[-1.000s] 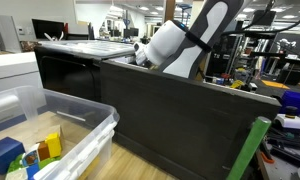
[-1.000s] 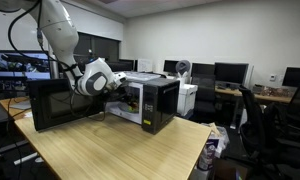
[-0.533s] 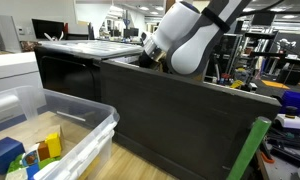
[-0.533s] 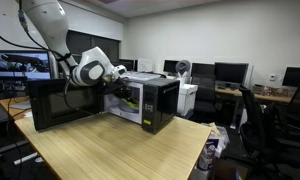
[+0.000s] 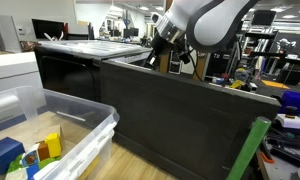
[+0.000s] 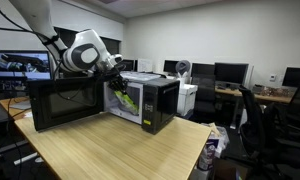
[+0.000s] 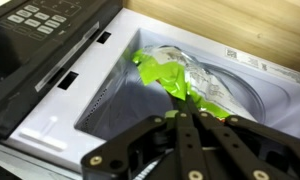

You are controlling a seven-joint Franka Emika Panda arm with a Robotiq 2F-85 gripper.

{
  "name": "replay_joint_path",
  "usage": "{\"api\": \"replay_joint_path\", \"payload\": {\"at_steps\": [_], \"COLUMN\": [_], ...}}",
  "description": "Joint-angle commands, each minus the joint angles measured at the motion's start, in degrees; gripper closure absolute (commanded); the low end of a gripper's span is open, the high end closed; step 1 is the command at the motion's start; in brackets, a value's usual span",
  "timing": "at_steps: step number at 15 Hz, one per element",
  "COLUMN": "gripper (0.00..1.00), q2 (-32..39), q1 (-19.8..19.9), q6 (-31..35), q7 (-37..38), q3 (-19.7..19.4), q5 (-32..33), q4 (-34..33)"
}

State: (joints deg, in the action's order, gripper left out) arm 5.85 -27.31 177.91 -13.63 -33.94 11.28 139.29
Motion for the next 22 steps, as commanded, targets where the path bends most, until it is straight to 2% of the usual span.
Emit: {"api": "replay_joint_path", "payload": {"at_steps": [1,4,5,9,13,14,15,22], "gripper": [0.99,0.99,0.99,0.99,0.99,0.74,0.73,0.23], "q2": [-9.0,-14.17,-15.62,-21.44,-25.31,-26.06,-26.52,-30.74], "q1": [-1.01,-0.22,10.51,18.1,21.67,21.55,22.37,21.0], "q6": [-6.32,-12.02,-13.98,-21.99,-26.95,-27.54,-27.04,-26.93], "q7": [-0.85,-0.38,-2.46,-5.32,-7.84,-9.03,-8.68,-18.16], "q3": [-1.88,-1.03,10.09,19.63,24.09,24.15,24.8,23.22], "q5": [5.82,9.53,7.72,3.79,2.42,1.64,2.6,-1.44], "q4": [2.78,2.78,2.84,3.33,2.93,3.56,4.8,18.39]}}
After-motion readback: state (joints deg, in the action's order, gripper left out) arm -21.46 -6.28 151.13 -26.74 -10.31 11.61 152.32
